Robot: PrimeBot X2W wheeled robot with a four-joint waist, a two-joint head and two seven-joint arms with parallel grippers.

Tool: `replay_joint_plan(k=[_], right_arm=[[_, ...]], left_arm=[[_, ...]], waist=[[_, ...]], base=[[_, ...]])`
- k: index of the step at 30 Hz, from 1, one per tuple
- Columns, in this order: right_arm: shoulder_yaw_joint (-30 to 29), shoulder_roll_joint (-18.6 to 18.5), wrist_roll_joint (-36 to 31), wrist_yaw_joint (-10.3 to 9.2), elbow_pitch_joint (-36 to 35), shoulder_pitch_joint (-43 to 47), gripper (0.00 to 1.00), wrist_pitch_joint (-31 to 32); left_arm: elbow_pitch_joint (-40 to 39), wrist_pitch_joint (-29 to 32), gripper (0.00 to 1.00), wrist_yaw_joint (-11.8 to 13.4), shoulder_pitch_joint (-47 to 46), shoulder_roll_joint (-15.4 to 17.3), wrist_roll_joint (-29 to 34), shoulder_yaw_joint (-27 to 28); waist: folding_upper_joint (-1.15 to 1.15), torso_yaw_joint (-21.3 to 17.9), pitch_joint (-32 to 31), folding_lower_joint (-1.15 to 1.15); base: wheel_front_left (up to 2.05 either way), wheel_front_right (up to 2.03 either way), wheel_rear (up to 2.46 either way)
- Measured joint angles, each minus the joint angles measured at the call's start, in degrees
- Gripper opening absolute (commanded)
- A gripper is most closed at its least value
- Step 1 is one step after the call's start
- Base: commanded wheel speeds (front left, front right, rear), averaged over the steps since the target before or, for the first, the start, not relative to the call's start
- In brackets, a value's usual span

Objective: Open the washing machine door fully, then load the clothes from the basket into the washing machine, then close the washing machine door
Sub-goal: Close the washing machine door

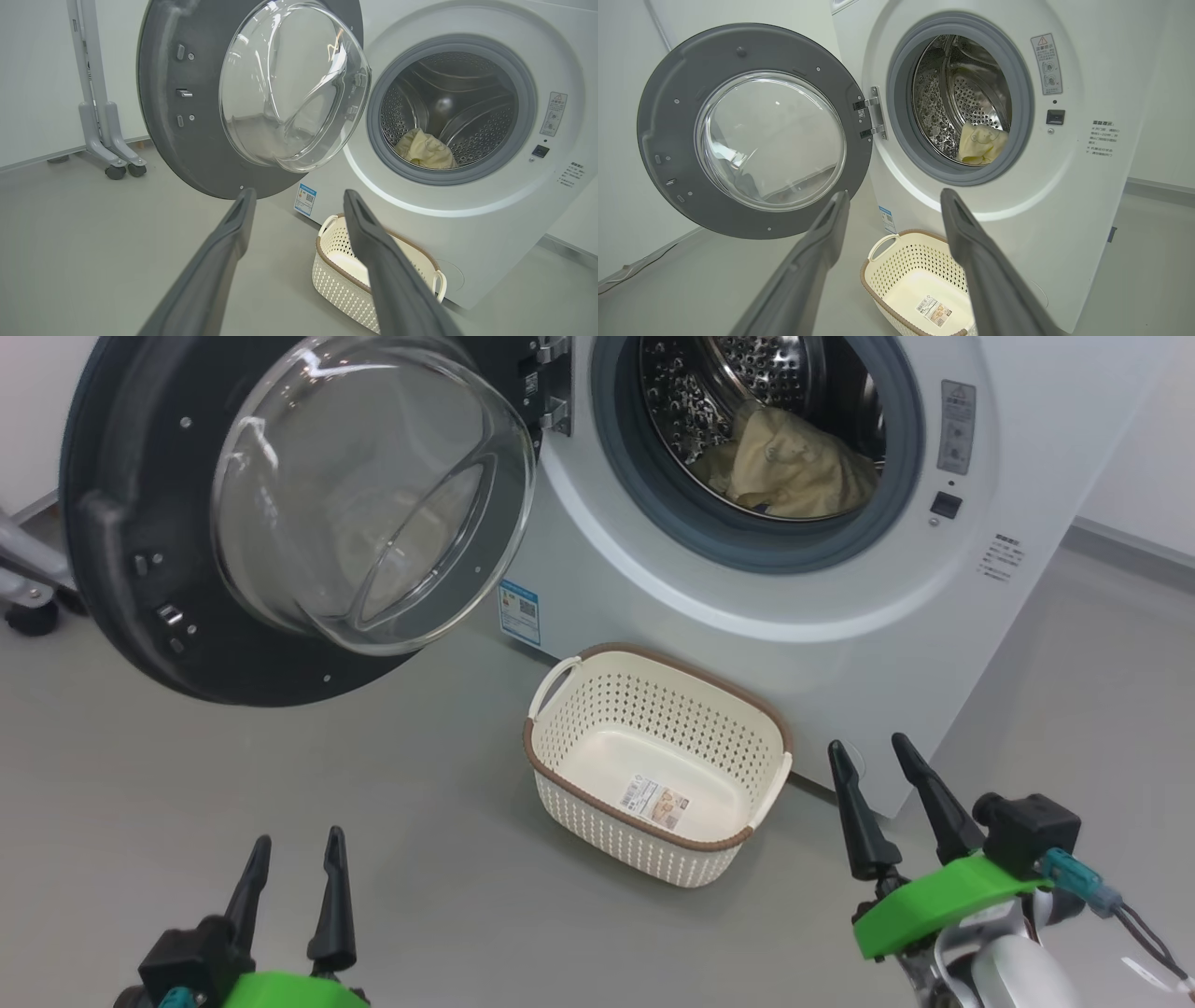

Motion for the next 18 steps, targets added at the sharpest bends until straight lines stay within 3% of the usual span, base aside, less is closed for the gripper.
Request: replay_joint_plan(k=[5,18], right_arm=[[1.83,0.02,0.3,0.0,-0.04,-0.25,1.0,0.0],[4.02,0.01,0.78,0.0,1.4,-2.63,1.0,0.0]], left_arm=[[-0.59,0.0,1.0,0.0,0.77,0.14,0.0,1.26],[-2.44,0.0,1.0,0.0,0.98,-0.41,0.48,3.54]], waist=[[0.0,2.1,0.3,0.0],[0.0,3.16,1.79,0.0]], base=[[0.0,0.0,0.0],[0.0,0.0,0.0]])
